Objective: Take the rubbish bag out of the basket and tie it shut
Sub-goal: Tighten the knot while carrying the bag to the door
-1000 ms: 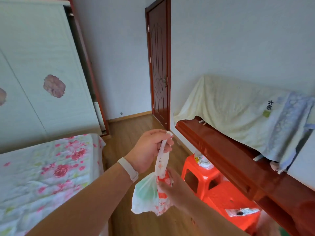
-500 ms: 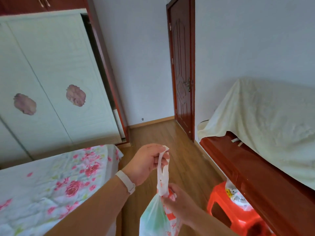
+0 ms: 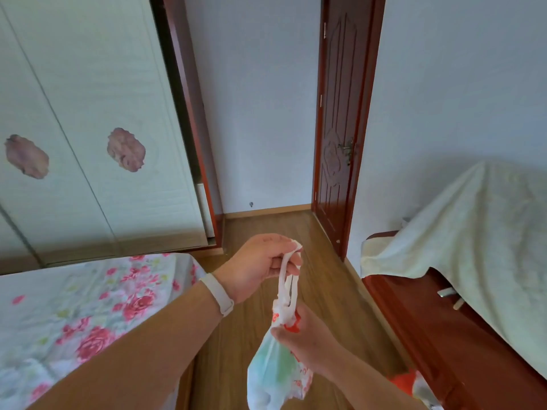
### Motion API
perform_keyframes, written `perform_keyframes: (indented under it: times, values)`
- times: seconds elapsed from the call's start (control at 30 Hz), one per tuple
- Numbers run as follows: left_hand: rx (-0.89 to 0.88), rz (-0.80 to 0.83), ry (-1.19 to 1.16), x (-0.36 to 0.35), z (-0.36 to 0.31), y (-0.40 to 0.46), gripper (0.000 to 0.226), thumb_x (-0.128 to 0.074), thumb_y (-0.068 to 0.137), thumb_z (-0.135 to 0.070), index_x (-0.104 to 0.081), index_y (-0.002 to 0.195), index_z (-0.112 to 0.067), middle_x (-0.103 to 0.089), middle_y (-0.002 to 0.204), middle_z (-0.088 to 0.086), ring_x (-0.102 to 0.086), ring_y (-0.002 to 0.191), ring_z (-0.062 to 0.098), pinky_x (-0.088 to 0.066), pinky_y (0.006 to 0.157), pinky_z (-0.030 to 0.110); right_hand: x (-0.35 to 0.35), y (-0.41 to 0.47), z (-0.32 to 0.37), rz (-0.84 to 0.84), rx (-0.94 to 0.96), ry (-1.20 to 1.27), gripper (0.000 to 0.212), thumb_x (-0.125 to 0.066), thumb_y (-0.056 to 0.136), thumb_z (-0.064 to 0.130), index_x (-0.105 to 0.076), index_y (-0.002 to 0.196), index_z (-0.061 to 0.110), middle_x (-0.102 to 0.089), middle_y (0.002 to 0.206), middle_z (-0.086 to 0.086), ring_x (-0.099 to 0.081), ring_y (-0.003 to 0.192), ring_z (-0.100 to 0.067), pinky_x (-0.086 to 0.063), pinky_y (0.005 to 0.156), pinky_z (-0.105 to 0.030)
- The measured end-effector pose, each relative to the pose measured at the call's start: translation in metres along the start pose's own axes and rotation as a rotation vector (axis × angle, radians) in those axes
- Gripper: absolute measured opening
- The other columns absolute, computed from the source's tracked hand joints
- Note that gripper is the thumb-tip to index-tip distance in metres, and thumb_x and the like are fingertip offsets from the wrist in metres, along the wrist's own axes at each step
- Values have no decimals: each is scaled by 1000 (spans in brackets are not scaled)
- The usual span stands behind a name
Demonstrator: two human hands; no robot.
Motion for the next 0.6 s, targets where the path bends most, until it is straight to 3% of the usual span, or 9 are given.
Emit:
perform_keyframes:
  times: [0.2,0.37,0.5,0.6]
  values:
    - [-14,97,58,72,11,109,29,-52,98,-22,-72,99,-1,-73,90,14,-70,81,25,-56,89,38,0,117,6,-41,-59,37,45,-63,83,50,-48,124,40,-64,105,22,-66,95,-6,-56,80,-18]
    - [-31,213,-3,135,1,190,25,-53,97,-22,-72,97,-6,-72,92,15,-70,83,27,-55,88,39,10,214,40,-124,-73,-10,26,-64,85,50,-52,105,40,-67,96,17,-69,89,-6,-55,73,-12]
    - [-59,273,0,174,-17,243,25,-54,97,-23,-70,100,-3,-71,93,16,-69,84,27,-54,88,39,21,280,66,-201,-34,36,38,-65,87,42,-48,120,34,-65,102,19,-68,91,-3,-50,62,-7]
    - [-57,287,-24,199,-22,277,27,-55,96,-23,-69,102,-1,-71,92,15,-68,82,25,-53,86,38,27,324,75,-239,-17,54,38,-67,88,39,-49,120,34,-66,106,17,-68,94,-5,-54,69,-11]
Point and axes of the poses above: each hand's wrist, its own y-axis towards the middle knuckle, its own x-axis out of the back of the hand, z = x × y, the point moved 4 cm from there along y, towards the middle knuckle
